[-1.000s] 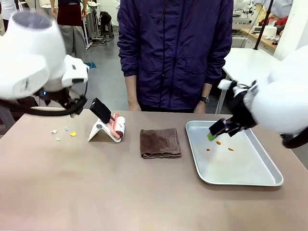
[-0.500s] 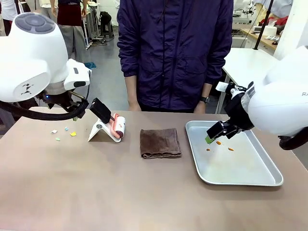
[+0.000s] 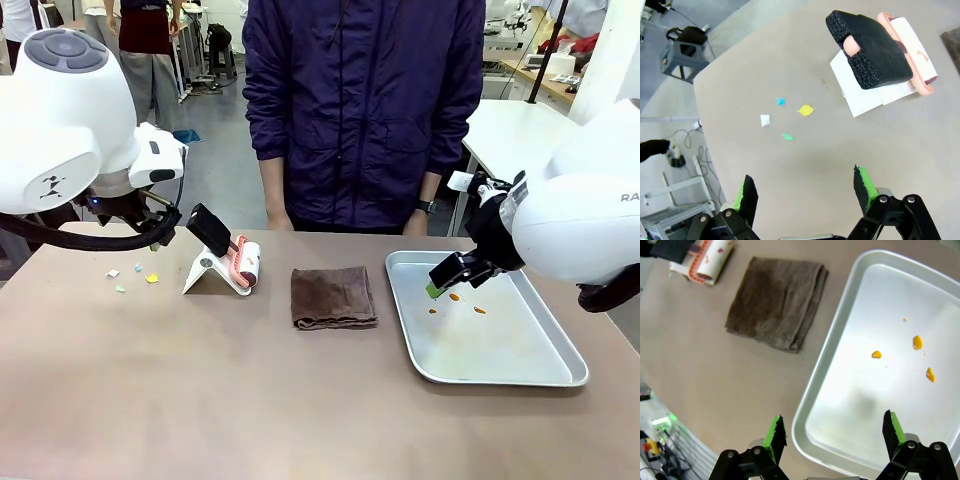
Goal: Clean the surface of the table.
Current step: Hold the Lint Roller with your left hand and the towel with your right hand.
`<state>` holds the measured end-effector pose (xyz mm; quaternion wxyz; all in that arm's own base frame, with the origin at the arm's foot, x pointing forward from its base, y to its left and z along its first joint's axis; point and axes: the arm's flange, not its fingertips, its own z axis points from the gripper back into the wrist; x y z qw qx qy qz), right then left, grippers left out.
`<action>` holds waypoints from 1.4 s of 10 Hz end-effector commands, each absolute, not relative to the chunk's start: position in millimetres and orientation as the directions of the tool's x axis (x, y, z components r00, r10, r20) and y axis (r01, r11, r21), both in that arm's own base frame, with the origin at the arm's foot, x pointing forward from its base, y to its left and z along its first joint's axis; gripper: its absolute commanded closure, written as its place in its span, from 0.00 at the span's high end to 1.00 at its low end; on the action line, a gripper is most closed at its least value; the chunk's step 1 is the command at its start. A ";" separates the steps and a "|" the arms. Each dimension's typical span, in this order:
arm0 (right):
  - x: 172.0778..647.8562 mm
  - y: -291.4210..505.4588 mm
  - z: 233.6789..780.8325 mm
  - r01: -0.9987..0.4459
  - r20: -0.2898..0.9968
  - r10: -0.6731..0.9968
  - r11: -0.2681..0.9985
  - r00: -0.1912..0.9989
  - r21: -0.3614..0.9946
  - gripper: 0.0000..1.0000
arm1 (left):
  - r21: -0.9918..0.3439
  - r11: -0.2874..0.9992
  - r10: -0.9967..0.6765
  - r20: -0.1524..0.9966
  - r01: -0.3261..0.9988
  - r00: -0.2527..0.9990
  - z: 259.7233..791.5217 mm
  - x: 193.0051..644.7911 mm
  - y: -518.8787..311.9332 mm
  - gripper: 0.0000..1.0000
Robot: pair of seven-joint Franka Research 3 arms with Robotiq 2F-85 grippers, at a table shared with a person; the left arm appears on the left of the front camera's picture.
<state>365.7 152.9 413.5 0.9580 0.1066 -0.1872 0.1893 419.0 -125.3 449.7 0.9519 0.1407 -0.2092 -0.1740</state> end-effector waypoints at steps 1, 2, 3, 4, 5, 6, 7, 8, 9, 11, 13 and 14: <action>368.5 150.6 414.2 -0.415 0.416 0.335 0.902 0.846 0.118 1.00 | 0.353 0.894 -0.403 0.356 0.278 0.843 450.7 417.7 -122.4 1.00; 368.5 150.6 414.2 -0.415 0.416 0.335 0.902 0.846 0.118 1.00 | 0.353 0.894 -0.403 0.356 0.278 0.843 450.7 417.7 -122.4 1.00; 368.5 150.6 414.2 -0.415 0.416 0.335 0.902 0.846 0.118 1.00 | 0.353 0.894 -0.403 0.356 0.278 0.843 450.7 417.7 -122.4 1.00; 368.5 150.6 414.2 -0.415 0.416 0.335 0.902 0.846 0.118 1.00 | 0.353 0.894 -0.403 0.356 0.278 0.843 450.7 417.7 -122.4 1.00; 365.8 152.9 413.5 -0.403 0.399 0.323 0.906 0.858 0.133 1.00 | 0.341 0.900 -0.390 0.349 0.272 0.852 449.7 419.0 -125.3 1.00; 360.1 150.9 422.7 -0.425 0.386 0.330 0.884 0.861 0.193 1.00 | 0.192 0.914 -0.401 0.301 0.357 0.865 458.5 425.4 -111.8 1.00; 353.2 141.6 435.8 -0.418 0.372 0.302 0.861 0.878 0.290 1.00 | 0.029 0.911 -0.405 0.243 0.411 0.881 465.2 436.2 -92.6 1.00; 347.9 127.8 450.7 -0.375 0.391 0.210 0.831 0.896 0.411 1.00 | -0.160 0.901 -0.375 0.177 0.403 0.910 470.9 446.0 -71.5 1.00; 343.6 110.9 465.0 -0.251 0.375 0.033 0.797 0.926 0.549 1.00 | -0.333 0.873 -0.339 0.112 0.357 0.934 475.4 453.4 -45.7 1.00; 334.1 77.9 473.8 -0.083 0.242 -0.149 0.668 0.959 0.740 1.00 | -0.602 0.785 -0.211 -0.037 0.147 0.977 466.9 465.0 1.2 1.00; 326.7 22.8 466.3 0.059 0.108 -0.274 0.536 0.956 0.842 1.00 | -0.728 0.664 -0.003 -0.229 -0.169 0.973 444.3 475.6 52.8 1.00; 320.3 -10.1 463.0 0.057 0.084 -0.296 0.438 0.951 0.897 1.00 | -0.743 0.594 0.103 -0.309 -0.307 0.946 428.5 479.1 75.2 1.00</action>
